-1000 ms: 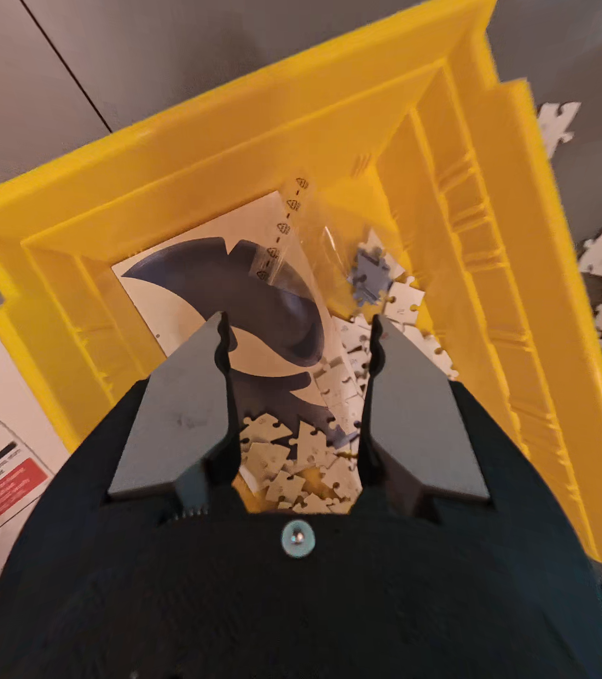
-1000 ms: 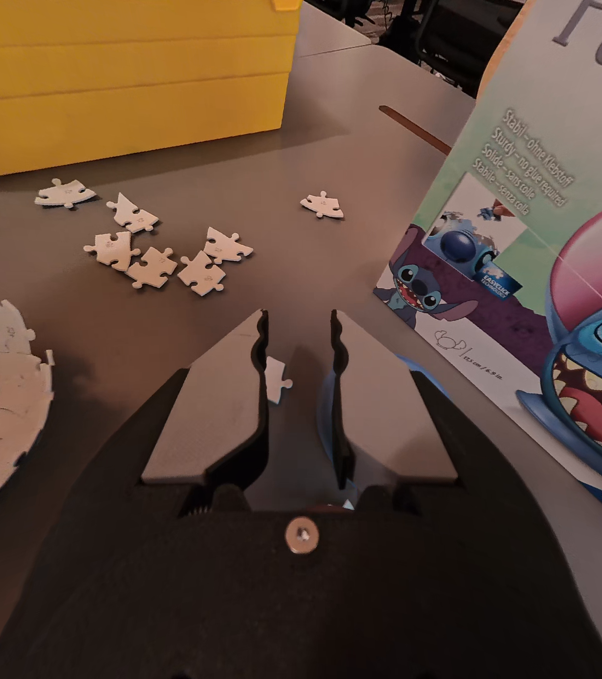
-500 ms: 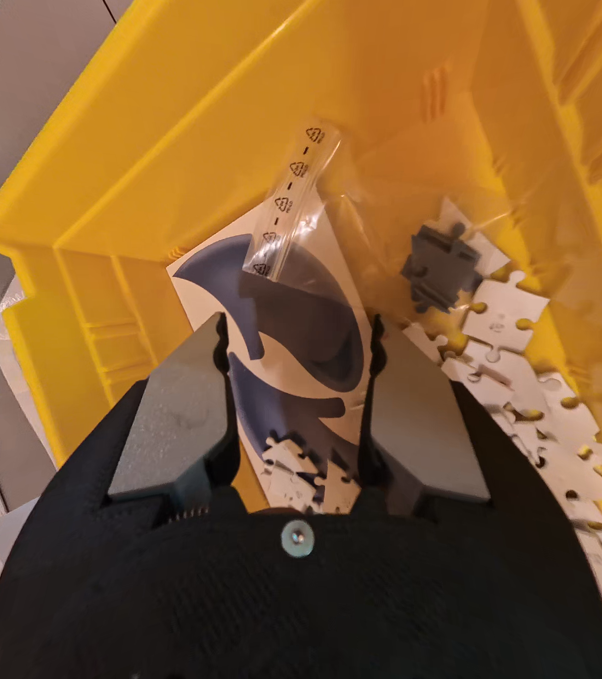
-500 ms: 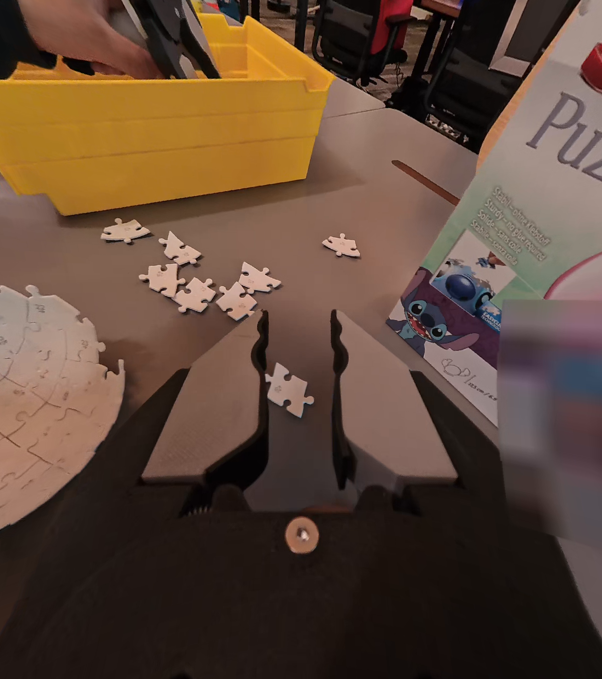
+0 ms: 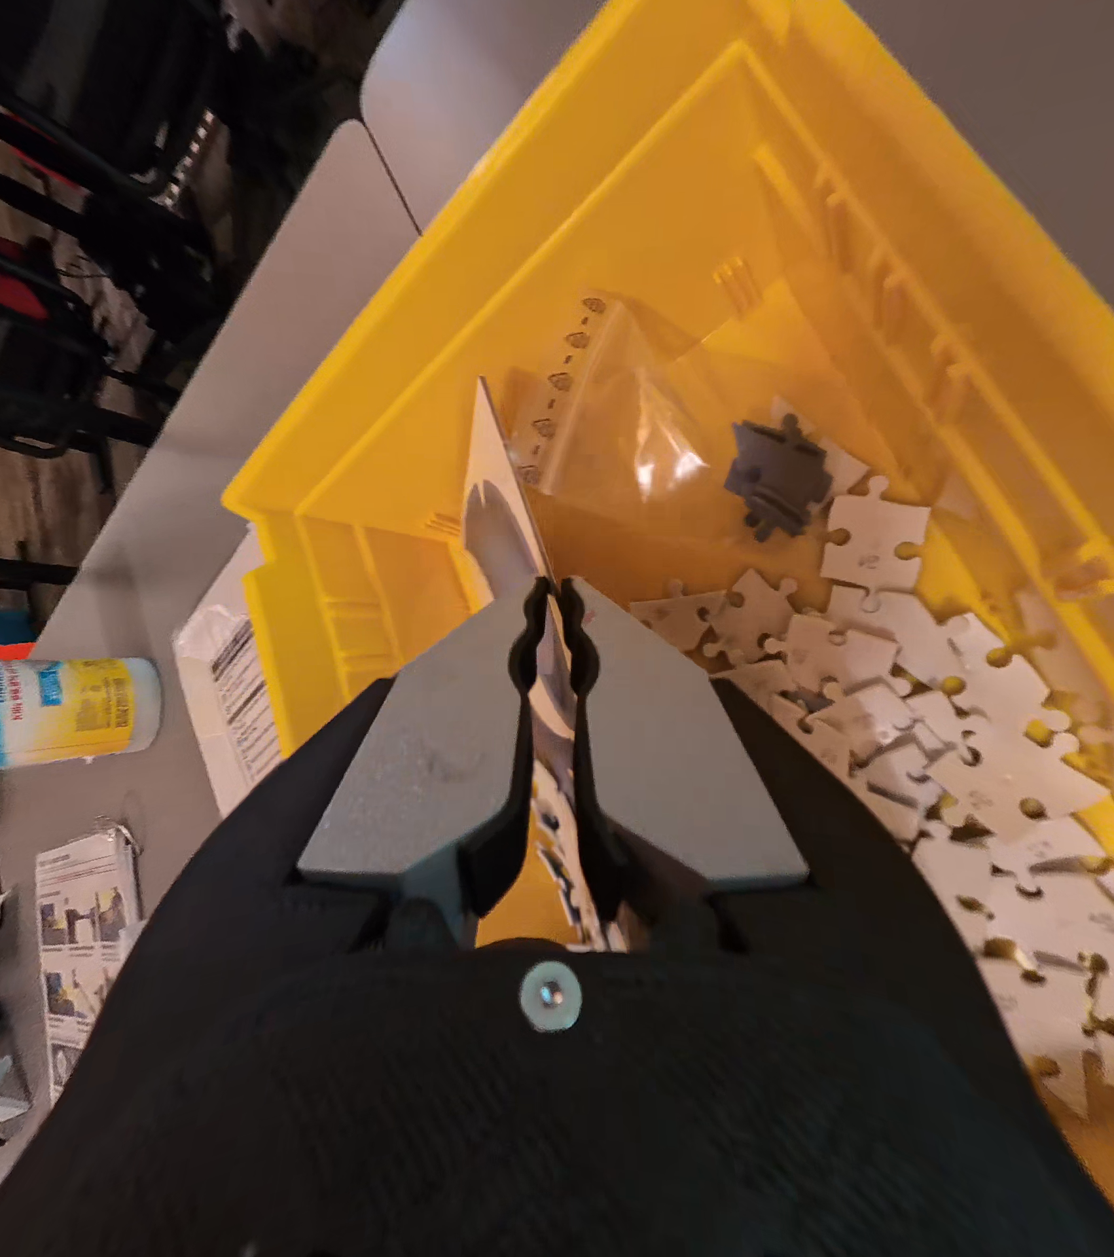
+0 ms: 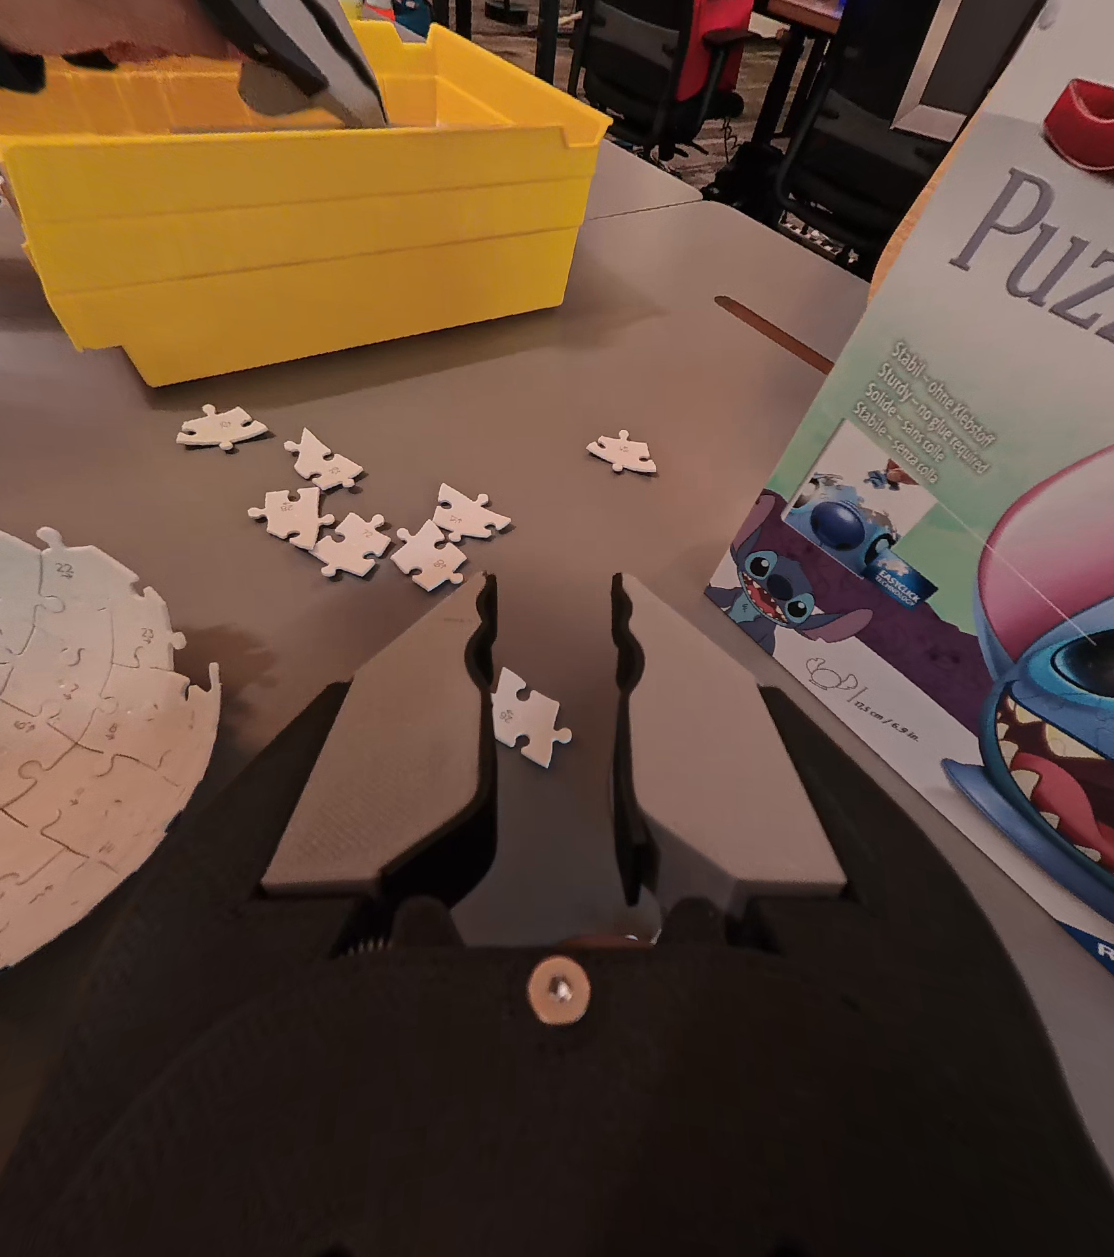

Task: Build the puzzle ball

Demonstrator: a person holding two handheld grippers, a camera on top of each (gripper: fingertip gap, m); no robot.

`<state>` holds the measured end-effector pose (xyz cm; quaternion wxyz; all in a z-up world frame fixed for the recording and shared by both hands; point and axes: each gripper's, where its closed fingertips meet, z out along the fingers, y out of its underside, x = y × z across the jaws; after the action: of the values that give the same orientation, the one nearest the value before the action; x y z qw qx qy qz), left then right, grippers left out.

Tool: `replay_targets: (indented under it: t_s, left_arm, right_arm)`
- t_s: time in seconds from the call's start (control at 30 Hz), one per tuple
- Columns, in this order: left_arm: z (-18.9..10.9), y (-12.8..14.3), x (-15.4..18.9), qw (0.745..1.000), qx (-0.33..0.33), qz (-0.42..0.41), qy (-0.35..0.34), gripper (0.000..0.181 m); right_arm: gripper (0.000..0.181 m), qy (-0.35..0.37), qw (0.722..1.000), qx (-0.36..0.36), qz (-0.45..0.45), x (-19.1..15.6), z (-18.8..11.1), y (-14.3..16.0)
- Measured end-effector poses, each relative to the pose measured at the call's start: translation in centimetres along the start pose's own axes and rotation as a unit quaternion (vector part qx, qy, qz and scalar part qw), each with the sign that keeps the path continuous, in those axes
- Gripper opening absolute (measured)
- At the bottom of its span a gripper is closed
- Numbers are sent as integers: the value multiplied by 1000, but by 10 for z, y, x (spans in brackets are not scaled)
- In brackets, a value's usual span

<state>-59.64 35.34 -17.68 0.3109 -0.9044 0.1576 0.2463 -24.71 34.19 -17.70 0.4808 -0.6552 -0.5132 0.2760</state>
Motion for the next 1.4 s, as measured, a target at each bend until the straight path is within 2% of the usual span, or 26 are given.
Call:
replay_targets:
  t_s: [0.43,0.53,0.87,1.03,1.2,1.3,1.4]
  left_arm:
    - [-33,-19,-24,995,93,-27,1,0]
    - [-44,-28,-25,990,126,-50,23,0]
    - [-74,-51,-59,976,199,-83,21,0]
    - [-95,-73,-74,971,233,-39,-13,0]
    - [-124,-97,-96,959,247,87,-111,0]
    - [-116,-98,-99,957,228,139,-110,0]
    - [-94,-84,-98,953,199,202,-109,0]
  right_arm:
    - [30,6,1000,-9,3,3,3,5]
    - [30,6,1000,-11,5,4,4,6]
    - [30,6,1000,-16,7,4,7,9]
    - [30,9,1000,-19,8,6,7,11]
    - [30,12,1000,-22,11,8,8,14]
    - [30,12,1000,-23,13,8,8,14]
    - [30,13,1000,-21,11,9,7,13]
